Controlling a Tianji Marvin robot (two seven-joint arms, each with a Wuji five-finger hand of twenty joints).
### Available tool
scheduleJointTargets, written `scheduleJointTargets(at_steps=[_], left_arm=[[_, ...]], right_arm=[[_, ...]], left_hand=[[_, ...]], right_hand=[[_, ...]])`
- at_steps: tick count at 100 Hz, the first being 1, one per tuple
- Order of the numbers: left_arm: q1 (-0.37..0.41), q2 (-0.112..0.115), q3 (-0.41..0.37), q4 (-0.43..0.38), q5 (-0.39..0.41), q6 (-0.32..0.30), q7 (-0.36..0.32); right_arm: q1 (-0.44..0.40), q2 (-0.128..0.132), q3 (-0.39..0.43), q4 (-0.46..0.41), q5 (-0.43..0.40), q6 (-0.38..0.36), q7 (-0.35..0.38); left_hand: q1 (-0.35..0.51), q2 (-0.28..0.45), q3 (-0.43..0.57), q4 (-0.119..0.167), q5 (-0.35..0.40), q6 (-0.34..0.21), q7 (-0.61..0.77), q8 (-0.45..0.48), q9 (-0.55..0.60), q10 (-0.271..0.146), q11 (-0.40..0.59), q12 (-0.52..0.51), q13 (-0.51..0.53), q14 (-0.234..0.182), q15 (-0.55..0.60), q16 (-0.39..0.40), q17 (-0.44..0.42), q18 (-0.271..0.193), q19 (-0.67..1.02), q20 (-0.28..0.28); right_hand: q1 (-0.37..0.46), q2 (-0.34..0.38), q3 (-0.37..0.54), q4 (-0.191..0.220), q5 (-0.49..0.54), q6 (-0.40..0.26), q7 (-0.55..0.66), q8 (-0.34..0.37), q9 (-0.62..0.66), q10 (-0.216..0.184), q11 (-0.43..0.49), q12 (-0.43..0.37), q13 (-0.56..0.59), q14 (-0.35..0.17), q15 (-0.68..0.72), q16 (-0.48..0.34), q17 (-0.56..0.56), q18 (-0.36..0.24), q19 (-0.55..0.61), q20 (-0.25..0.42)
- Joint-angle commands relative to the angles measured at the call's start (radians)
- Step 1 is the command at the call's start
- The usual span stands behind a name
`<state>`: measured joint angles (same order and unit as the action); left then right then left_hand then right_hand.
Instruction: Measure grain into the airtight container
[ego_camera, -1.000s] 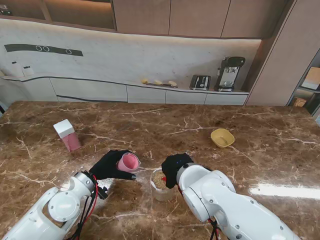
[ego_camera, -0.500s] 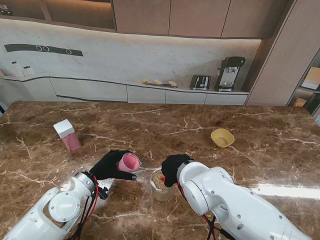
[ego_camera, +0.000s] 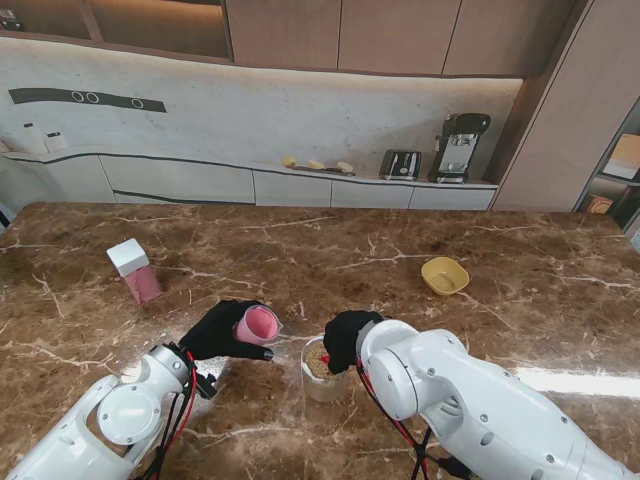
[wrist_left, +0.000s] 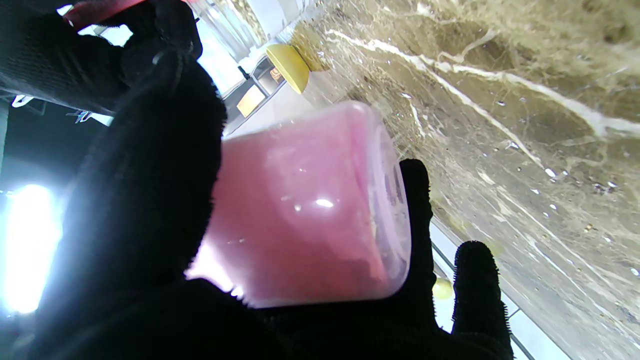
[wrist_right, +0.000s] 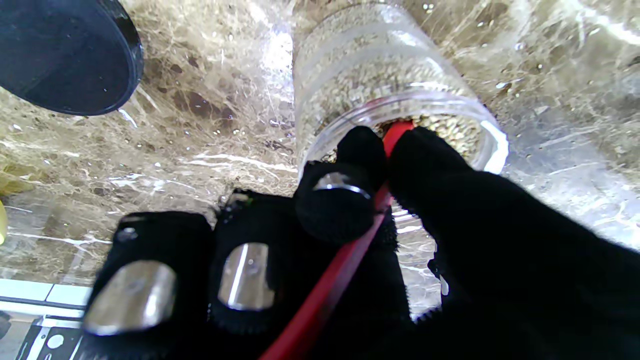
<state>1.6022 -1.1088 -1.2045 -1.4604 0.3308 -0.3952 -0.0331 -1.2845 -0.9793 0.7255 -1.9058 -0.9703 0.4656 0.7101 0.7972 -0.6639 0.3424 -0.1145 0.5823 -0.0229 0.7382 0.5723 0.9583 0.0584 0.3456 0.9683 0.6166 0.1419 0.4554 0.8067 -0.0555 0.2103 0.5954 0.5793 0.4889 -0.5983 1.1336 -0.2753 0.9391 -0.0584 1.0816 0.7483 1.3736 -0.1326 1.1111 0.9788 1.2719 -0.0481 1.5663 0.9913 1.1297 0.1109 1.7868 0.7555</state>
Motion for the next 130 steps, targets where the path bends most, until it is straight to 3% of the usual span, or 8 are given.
scheduleJointTargets(at_steps=[1, 130], left_arm=[[0.006, -0.003, 0.001, 0.003, 0.002, -0.003, 0.002], [0.005, -0.005, 0.003, 0.004, 0.001, -0.010, 0.008]], right_arm=[[-0.001, 0.006, -0.006, 0.014, 0.013, 0.014, 0.018], [0.018, 0.020, 0.022, 0.037, 0.277, 0.139, -0.044]], left_hand=[[0.117, 0.220, 0.210, -0.022, 0.176, -0.163, 0.155, 0.015, 0.085, -0.052, 0.073, 0.023, -0.019, -0.004, -0.010, -0.006, -0.021, 0.006, -0.025, -0.010], [0.113, 0.218, 0.216, -0.025, 0.176, -0.165, 0.156, 0.016, 0.085, -0.054, 0.072, 0.025, -0.022, -0.006, -0.013, -0.007, -0.021, 0.006, -0.039, -0.009]], right_hand=[[-0.001, -0.012, 0.071, 0.065, 0.022, -0.016, -0.055, -0.029, 0.070, -0.054, 0.081, -0.007, 0.046, -0.055, 0.057, 0.030, 0.052, 0.009, 0.150, -0.005], [-0.003, -0.003, 0.060, 0.064, 0.017, -0.020, -0.058, -0.021, 0.069, -0.054, 0.080, -0.012, 0.046, -0.055, 0.055, 0.027, 0.051, 0.006, 0.148, -0.020]])
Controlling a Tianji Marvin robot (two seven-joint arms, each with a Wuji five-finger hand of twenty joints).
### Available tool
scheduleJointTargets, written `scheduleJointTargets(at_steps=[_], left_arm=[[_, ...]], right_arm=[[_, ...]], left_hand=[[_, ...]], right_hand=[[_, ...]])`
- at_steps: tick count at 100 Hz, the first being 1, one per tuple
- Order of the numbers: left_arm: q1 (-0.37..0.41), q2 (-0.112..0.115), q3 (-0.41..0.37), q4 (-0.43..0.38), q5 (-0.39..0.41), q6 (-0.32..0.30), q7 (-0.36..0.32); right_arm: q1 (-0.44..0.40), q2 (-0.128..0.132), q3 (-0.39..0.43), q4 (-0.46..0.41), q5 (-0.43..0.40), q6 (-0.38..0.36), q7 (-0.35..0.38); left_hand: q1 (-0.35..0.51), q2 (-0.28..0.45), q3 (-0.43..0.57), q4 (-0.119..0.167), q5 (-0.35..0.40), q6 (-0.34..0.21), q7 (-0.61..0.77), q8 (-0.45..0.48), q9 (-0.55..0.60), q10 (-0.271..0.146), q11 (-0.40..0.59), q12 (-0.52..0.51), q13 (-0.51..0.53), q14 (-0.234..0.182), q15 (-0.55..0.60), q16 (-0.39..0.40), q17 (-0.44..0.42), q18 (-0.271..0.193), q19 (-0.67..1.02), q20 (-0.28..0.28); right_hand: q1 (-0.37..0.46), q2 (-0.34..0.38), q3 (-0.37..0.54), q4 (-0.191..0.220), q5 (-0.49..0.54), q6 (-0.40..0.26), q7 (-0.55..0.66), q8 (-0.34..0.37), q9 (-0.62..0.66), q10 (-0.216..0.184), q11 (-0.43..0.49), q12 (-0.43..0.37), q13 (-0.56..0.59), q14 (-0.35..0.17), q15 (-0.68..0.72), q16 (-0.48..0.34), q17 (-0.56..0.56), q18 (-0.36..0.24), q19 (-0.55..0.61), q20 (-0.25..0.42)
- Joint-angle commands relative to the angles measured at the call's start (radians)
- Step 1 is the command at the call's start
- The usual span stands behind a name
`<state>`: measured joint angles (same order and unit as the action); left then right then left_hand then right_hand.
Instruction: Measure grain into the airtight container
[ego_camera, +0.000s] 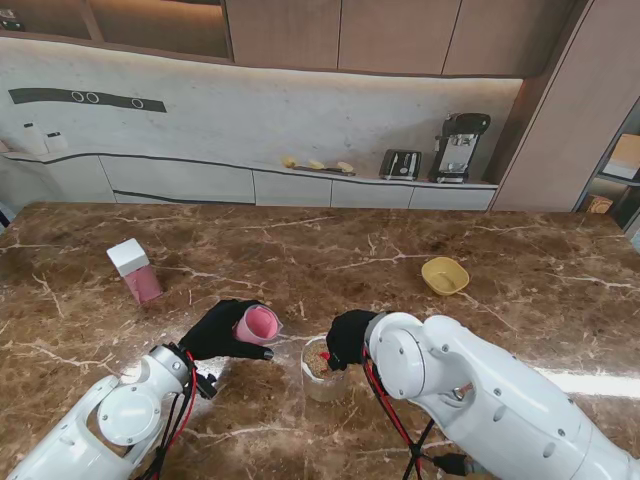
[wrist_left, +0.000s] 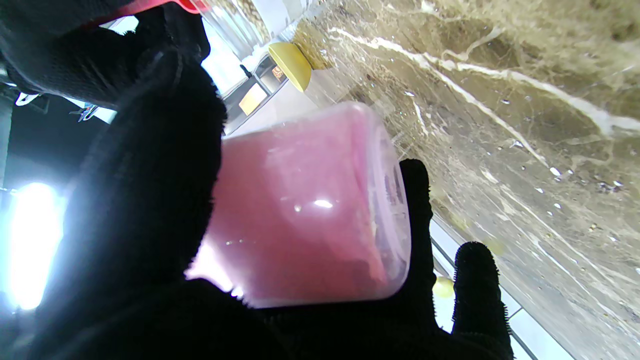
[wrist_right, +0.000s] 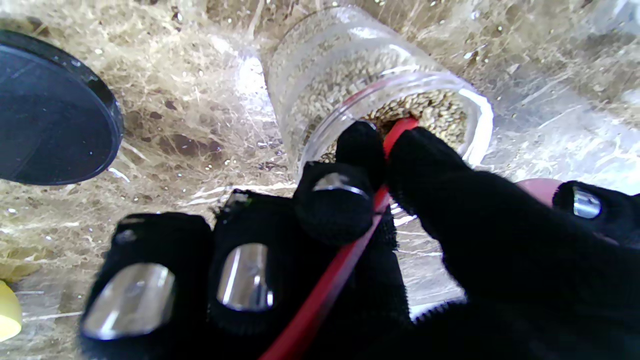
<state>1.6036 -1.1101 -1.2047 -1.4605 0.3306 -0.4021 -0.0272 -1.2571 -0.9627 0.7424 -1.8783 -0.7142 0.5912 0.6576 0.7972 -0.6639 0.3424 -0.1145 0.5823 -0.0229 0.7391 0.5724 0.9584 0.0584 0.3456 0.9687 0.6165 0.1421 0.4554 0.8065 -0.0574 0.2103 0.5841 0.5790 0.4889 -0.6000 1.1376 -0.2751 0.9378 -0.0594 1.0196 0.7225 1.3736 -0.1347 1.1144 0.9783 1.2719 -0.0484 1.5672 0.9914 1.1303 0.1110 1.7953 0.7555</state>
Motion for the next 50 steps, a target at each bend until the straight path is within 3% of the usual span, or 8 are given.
scheduleJointTargets(at_steps=[1, 50], left_arm=[[0.003, -0.004, 0.004, 0.004, 0.001, -0.003, 0.002], [0.002, -0.004, 0.008, 0.006, 0.002, -0.007, 0.003]], right_arm=[[-0.009, 0.003, 0.006, 0.009, 0.021, 0.014, 0.008], [-0.029, 0.001, 0.038, 0.010, 0.052, 0.023, -0.003]], left_hand=[[0.113, 0.219, 0.217, -0.025, 0.177, -0.167, 0.156, 0.017, 0.085, -0.055, 0.072, 0.025, -0.022, -0.007, -0.013, -0.007, -0.019, 0.006, -0.028, -0.008], [0.111, 0.217, 0.221, -0.026, 0.177, -0.166, 0.155, 0.016, 0.087, -0.055, 0.070, 0.025, -0.021, -0.006, -0.016, -0.008, -0.019, 0.006, -0.030, -0.007]], right_hand=[[-0.003, -0.001, 0.056, 0.064, 0.018, -0.019, 0.004, 0.004, 0.069, -0.052, 0.077, -0.012, 0.046, -0.054, 0.054, 0.026, 0.050, 0.006, 0.140, -0.020], [-0.001, 0.002, 0.050, 0.065, 0.016, -0.022, 0.000, 0.005, 0.070, -0.052, 0.075, -0.012, 0.046, -0.054, 0.052, 0.025, 0.050, 0.010, 0.136, -0.026]])
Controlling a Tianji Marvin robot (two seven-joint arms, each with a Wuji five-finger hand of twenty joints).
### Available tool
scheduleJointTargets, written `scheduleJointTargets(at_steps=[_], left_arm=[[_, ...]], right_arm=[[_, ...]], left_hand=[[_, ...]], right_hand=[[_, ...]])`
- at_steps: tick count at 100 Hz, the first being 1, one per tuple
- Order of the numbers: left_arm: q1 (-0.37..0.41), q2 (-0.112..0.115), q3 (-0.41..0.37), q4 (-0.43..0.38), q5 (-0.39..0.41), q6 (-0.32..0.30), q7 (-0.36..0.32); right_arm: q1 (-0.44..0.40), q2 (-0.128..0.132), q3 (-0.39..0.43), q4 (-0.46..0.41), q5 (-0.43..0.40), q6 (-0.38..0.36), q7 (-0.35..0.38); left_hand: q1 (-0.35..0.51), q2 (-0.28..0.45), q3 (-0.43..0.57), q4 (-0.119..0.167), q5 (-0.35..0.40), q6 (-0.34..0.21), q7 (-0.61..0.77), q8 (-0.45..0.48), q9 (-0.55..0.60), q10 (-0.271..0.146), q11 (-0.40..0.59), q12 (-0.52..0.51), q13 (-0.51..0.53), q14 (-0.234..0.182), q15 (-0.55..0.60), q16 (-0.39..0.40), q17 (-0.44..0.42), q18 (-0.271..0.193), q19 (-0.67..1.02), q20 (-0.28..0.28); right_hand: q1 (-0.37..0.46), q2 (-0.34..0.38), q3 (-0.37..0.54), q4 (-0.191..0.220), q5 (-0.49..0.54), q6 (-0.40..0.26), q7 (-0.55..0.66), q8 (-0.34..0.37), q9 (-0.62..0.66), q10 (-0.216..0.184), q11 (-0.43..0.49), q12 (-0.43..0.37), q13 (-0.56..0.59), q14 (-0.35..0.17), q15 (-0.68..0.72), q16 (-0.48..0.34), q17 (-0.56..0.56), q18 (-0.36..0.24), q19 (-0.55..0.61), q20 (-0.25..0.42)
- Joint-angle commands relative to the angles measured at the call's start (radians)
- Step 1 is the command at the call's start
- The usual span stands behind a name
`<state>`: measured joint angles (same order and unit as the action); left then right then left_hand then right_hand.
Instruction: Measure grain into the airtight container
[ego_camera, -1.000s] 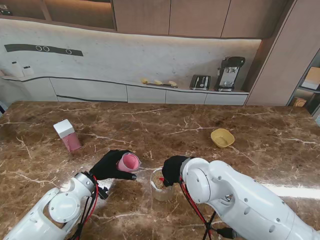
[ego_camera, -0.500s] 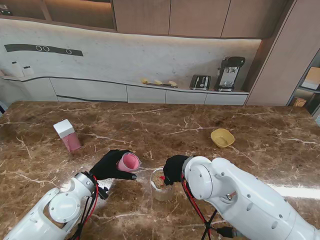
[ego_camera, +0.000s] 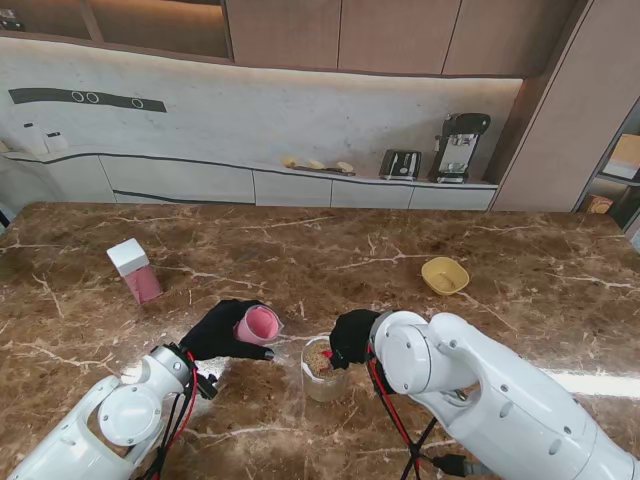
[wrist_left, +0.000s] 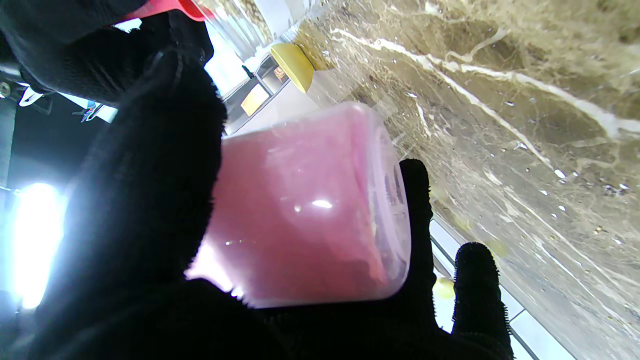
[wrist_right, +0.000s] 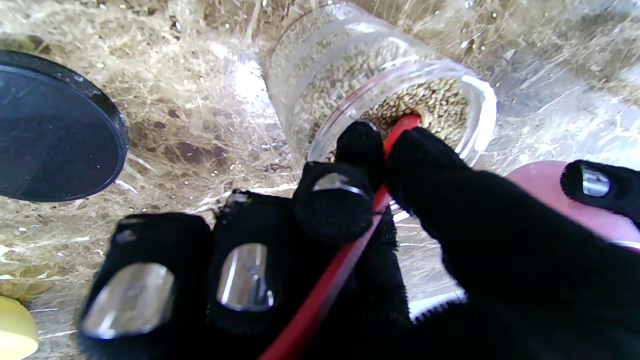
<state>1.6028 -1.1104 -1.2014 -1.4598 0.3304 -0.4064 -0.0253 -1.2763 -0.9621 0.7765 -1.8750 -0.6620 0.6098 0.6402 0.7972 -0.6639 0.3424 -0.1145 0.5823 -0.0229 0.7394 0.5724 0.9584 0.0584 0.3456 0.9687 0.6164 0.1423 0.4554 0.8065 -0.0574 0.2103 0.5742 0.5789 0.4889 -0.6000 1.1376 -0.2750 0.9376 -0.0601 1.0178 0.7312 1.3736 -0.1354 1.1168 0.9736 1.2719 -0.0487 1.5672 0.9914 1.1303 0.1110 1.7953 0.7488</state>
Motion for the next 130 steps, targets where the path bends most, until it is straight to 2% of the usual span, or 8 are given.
scheduleJointTargets(at_steps=[1, 42, 68, 96, 130], left_arm=[[0.002, -0.003, 0.005, 0.005, 0.002, -0.003, 0.001], [-0.005, -0.003, 0.016, 0.005, 0.001, -0.004, -0.002], [-0.007, -0.001, 0.024, -0.004, 0.009, -0.006, -0.005], [-0.005, 0.002, 0.026, -0.023, 0.019, -0.009, -0.012], [-0.010, 0.007, 0.040, -0.033, 0.032, -0.002, -0.025]], right_arm=[[-0.011, 0.000, 0.004, 0.006, 0.000, 0.004, 0.014], [-0.044, -0.004, 0.058, 0.000, 0.023, -0.006, 0.009], [-0.070, -0.005, 0.096, -0.006, 0.041, -0.018, 0.010], [-0.108, -0.008, 0.151, -0.022, 0.072, -0.031, 0.006], [-0.155, -0.007, 0.210, -0.068, 0.095, -0.006, 0.004]], left_hand=[[0.111, 0.216, 0.221, -0.026, 0.176, -0.166, 0.155, 0.016, 0.087, -0.055, 0.070, 0.025, -0.021, -0.006, -0.016, -0.008, -0.019, 0.006, -0.020, -0.007], [0.112, 0.217, 0.221, -0.026, 0.178, -0.167, 0.156, 0.016, 0.087, -0.054, 0.068, 0.026, -0.023, -0.006, -0.016, -0.007, -0.020, 0.005, -0.022, -0.006], [0.111, 0.211, 0.221, -0.025, 0.186, -0.198, 0.153, 0.014, 0.096, -0.061, 0.053, 0.015, -0.027, -0.007, -0.022, -0.011, -0.020, 0.005, -0.038, -0.012], [0.108, 0.200, 0.233, -0.024, 0.196, -0.222, 0.152, 0.012, 0.115, -0.087, 0.022, 0.009, -0.027, -0.011, -0.035, -0.021, -0.020, 0.004, -0.043, -0.011], [0.118, 0.202, 0.243, -0.027, 0.192, -0.237, 0.157, 0.026, 0.120, -0.096, -0.011, 0.025, -0.031, -0.014, -0.048, -0.031, -0.020, 0.001, -0.053, -0.012]], right_hand=[[-0.001, 0.002, 0.049, 0.065, 0.016, -0.022, 0.002, -0.004, 0.070, -0.051, 0.073, -0.008, 0.046, -0.053, 0.052, 0.025, 0.050, 0.010, 0.136, -0.020], [0.000, 0.009, 0.041, 0.064, 0.013, -0.022, -0.001, -0.003, 0.069, -0.051, 0.068, -0.009, 0.046, -0.051, 0.047, 0.022, 0.049, 0.011, 0.136, -0.023], [0.003, 0.008, 0.040, 0.065, 0.012, -0.021, 0.000, -0.002, 0.069, -0.050, 0.067, -0.008, 0.046, -0.049, 0.045, 0.021, 0.048, 0.013, 0.135, -0.025], [0.005, 0.010, 0.037, 0.065, 0.012, -0.020, -0.001, -0.002, 0.069, -0.050, 0.065, -0.008, 0.046, -0.048, 0.043, 0.019, 0.045, 0.015, 0.132, -0.027], [0.011, 0.011, 0.034, 0.068, 0.011, -0.009, 0.001, 0.000, 0.069, -0.048, 0.063, -0.008, 0.045, -0.040, 0.041, 0.017, 0.041, 0.020, 0.130, -0.027]])
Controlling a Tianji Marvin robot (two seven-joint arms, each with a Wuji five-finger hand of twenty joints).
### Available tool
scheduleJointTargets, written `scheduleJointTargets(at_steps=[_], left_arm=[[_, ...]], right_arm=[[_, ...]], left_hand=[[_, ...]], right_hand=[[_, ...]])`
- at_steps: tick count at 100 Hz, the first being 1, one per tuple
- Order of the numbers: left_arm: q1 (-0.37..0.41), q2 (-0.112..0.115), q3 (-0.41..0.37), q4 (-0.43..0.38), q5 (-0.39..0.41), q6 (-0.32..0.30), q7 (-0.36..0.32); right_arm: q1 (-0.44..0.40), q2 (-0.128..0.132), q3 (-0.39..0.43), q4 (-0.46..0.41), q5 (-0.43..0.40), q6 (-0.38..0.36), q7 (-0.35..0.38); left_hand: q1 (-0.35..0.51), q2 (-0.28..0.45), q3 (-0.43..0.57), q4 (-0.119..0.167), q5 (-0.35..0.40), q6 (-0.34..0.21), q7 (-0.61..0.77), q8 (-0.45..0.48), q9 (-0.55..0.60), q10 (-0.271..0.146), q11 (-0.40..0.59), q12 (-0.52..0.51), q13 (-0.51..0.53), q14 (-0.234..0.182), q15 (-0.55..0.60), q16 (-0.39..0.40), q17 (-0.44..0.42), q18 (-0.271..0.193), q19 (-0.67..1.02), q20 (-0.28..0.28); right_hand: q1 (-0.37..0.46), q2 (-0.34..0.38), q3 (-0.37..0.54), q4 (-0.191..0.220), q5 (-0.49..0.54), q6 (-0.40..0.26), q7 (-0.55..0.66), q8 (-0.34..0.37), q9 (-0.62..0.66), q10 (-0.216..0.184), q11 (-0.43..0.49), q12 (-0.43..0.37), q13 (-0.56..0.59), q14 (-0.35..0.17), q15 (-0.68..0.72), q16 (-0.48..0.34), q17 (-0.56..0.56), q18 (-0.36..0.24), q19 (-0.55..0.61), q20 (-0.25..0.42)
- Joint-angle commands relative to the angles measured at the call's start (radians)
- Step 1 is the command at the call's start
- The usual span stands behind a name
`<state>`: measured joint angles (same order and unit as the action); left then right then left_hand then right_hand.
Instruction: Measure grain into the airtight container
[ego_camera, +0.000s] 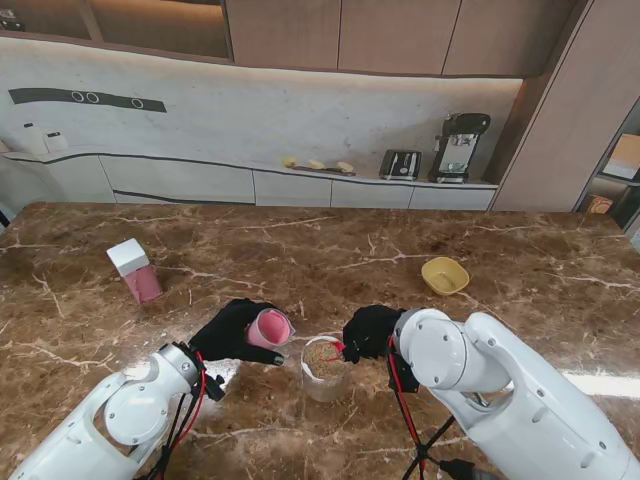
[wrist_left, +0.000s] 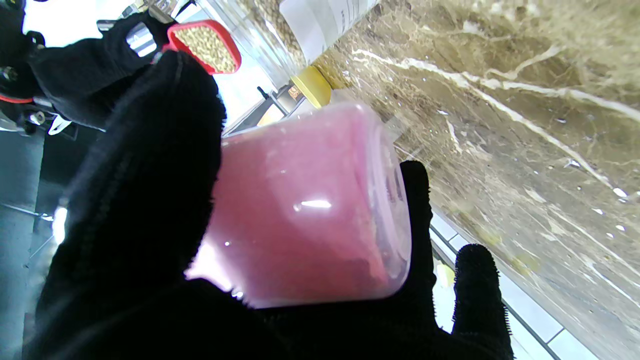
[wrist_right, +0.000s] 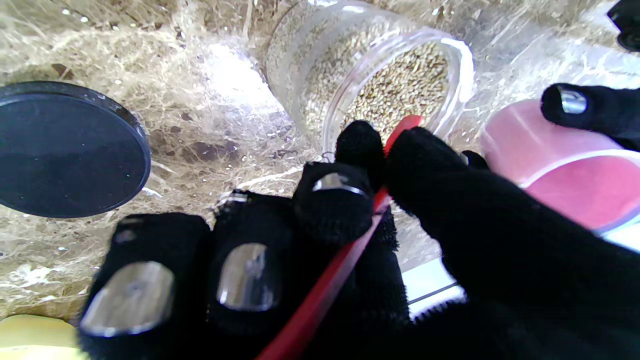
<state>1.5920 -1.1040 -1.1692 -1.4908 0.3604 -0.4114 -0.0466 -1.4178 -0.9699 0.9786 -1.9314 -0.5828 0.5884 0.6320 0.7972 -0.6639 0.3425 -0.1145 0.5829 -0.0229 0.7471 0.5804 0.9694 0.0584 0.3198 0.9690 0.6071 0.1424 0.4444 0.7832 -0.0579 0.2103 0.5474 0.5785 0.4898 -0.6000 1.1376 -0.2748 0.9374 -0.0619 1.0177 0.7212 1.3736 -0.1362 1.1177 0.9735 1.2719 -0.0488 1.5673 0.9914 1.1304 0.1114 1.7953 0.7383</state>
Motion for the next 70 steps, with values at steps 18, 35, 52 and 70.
scheduleJointTargets(at_steps=[18, 35, 52, 70], left_arm=[[-0.008, 0.002, 0.022, -0.001, 0.005, 0.002, -0.008], [-0.019, 0.001, 0.037, 0.005, 0.004, 0.005, -0.008], [-0.024, 0.002, 0.046, 0.006, 0.009, 0.003, -0.010], [-0.026, 0.004, 0.050, 0.008, 0.023, 0.001, -0.013]], right_arm=[[-0.030, 0.003, 0.034, -0.041, 0.019, 0.028, 0.020], [-0.037, 0.003, 0.049, -0.067, 0.013, 0.031, 0.025], [-0.032, 0.001, 0.054, -0.083, 0.021, 0.032, 0.021], [-0.012, -0.001, 0.043, -0.093, 0.030, 0.031, 0.015]], left_hand=[[0.117, 0.201, 0.244, -0.027, 0.192, -0.244, 0.148, 0.022, 0.112, -0.099, 0.007, 0.029, -0.023, -0.016, -0.039, -0.009, -0.020, 0.000, -0.030, -0.012], [0.118, 0.200, 0.244, -0.027, 0.194, -0.250, 0.147, 0.025, 0.112, -0.098, 0.001, 0.032, -0.023, -0.016, -0.038, -0.009, -0.019, 0.000, -0.032, -0.012], [0.121, 0.200, 0.244, -0.027, 0.194, -0.255, 0.146, 0.030, 0.113, -0.097, -0.004, 0.036, -0.019, -0.015, -0.035, -0.008, -0.018, 0.001, -0.033, -0.010], [0.122, 0.200, 0.244, -0.027, 0.193, -0.259, 0.146, 0.035, 0.112, -0.097, -0.005, 0.040, -0.019, -0.015, -0.034, -0.007, -0.019, 0.001, -0.032, -0.007]], right_hand=[[0.014, 0.010, 0.031, 0.070, 0.012, -0.004, 0.002, 0.010, 0.069, -0.042, 0.060, -0.007, 0.045, -0.037, 0.044, 0.017, 0.042, 0.025, 0.132, -0.016], [0.016, 0.010, 0.030, 0.071, 0.012, -0.001, 0.002, 0.008, 0.069, -0.035, 0.060, -0.004, 0.045, -0.037, 0.045, 0.017, 0.044, 0.027, 0.132, -0.017], [0.016, 0.009, 0.030, 0.071, 0.012, 0.001, 0.003, 0.008, 0.069, -0.038, 0.059, -0.002, 0.045, -0.037, 0.045, 0.016, 0.045, 0.028, 0.132, -0.019], [0.017, 0.009, 0.030, 0.071, 0.012, -0.001, 0.003, 0.007, 0.069, -0.018, 0.058, -0.002, 0.045, -0.037, 0.045, 0.016, 0.045, 0.028, 0.132, -0.019]])
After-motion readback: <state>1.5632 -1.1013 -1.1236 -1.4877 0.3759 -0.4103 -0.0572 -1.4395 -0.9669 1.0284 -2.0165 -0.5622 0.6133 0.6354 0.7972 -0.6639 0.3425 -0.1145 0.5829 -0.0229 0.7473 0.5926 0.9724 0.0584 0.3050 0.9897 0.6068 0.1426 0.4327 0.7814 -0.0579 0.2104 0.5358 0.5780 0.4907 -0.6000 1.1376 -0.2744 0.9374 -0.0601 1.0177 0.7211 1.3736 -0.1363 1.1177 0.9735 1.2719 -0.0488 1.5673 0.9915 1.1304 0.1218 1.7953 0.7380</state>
